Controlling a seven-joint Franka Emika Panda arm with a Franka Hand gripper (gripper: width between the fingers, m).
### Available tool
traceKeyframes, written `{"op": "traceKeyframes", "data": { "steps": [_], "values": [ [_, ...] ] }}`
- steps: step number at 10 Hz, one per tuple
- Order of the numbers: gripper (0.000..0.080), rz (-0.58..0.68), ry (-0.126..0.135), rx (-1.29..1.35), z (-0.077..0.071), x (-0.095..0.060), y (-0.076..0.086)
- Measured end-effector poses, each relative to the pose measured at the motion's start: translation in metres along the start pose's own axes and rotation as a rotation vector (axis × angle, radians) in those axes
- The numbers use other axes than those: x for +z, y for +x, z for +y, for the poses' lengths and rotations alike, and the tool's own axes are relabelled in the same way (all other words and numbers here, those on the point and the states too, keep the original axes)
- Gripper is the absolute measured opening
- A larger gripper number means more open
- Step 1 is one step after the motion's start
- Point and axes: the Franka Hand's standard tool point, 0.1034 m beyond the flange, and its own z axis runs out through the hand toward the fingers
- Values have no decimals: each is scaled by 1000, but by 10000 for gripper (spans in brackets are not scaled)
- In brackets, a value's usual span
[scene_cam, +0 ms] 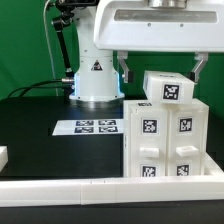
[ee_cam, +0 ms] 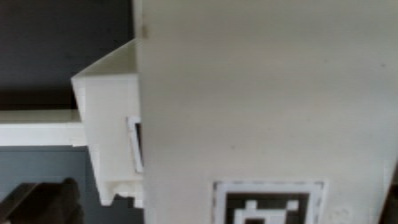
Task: Assemble cabinet
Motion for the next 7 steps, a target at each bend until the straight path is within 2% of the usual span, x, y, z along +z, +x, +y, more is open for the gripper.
{"op": "traceKeyframes", "data": {
  "steps": [2,3,4,5,7],
  "values": [
    [796,-2,-1,1,1,2,-1],
    [667,-2,-1,2,1,2,0],
    [667,-2,-1,1,1,2,0],
    [555,-1,-1,1,1,2,0],
    [558,-1,-1,22,1,2,0]
  ]
}}
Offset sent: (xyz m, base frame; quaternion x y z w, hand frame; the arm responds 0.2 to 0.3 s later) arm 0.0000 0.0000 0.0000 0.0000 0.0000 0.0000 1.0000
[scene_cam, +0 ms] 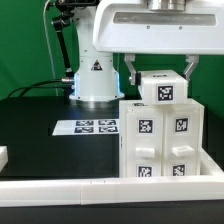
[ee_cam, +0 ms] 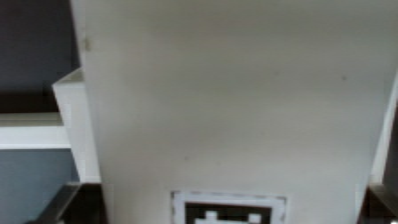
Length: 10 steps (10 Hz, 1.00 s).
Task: Assemble cabinet
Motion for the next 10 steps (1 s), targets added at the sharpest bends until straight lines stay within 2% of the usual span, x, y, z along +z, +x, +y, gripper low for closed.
{"op": "traceKeyframes", "data": {
  "steps": [1,6,10],
  "values": [
    [558,0,0,8,0,0,0],
    [559,-2,3,385,-6,0,-2],
    [560,-25,34,762,-15,0,-4]
  ]
}}
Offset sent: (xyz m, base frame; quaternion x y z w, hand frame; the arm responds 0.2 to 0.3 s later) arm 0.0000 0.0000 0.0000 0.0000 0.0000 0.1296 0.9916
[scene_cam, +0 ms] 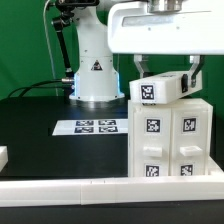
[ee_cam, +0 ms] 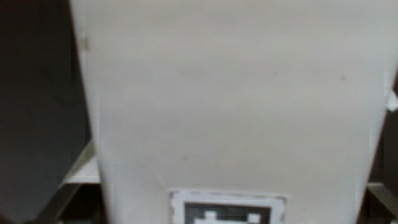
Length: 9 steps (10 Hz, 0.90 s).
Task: Assemble cabinet
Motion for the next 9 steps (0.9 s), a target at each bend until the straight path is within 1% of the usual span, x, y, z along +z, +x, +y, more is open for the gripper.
{"op": "traceKeyframes", "data": {
  "steps": [2,3,5,9],
  "values": [
    [560,-17,21,172,-1,1,-1],
    [560,-17,26,266,-1,1,0],
    [560,-24,30,411,-1,1,0],
    [560,-83,43,814,-1,2,1]
  ]
}}
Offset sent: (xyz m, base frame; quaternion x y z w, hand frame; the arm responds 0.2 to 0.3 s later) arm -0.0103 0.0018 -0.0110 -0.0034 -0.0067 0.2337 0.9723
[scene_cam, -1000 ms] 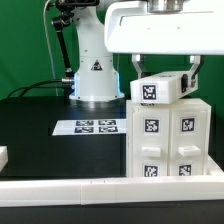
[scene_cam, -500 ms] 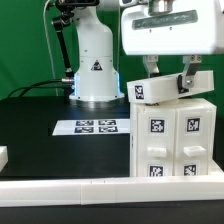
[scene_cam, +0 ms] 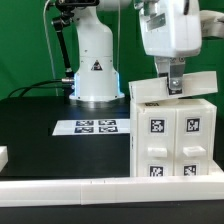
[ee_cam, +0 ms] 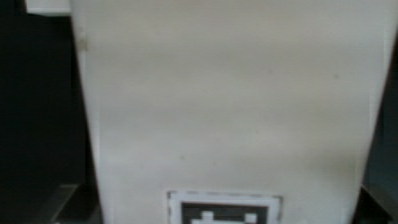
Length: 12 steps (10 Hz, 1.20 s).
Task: Assemble cabinet
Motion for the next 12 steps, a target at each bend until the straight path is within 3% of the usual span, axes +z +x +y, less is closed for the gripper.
{"op": "traceKeyframes", "data": {
  "steps": [3,6,7,8,12],
  "values": [
    [560,-45,-2,271,-1,1,0],
    [563,-71,5,350,-2,2,-3],
    [743,-72,7,312,-3,1,-3],
    [784,-77,15,262,-5,-3,-2],
    [796,-104,59,224,-13,-25,-11]
  ]
}}
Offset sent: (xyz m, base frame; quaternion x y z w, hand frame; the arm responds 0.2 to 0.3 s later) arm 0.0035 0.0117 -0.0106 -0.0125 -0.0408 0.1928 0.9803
